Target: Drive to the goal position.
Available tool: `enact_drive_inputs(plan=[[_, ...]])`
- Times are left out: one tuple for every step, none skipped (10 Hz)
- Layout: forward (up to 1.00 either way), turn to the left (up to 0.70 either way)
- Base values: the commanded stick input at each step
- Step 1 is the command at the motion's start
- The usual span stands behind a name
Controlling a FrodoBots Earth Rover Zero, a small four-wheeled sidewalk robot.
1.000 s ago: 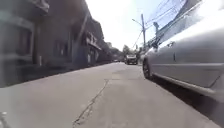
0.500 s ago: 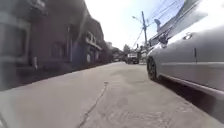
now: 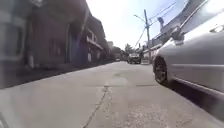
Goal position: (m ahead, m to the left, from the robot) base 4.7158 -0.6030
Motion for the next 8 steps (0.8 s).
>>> enact_drive_inputs(plan=[[0.82, 0.00], [0.82, 0.00], [0.82, 0.00], [0.82, -0.02], [0.82, -0.32], [0.81, -0.30], [0.82, -0.24], [0.83, -0.18]])
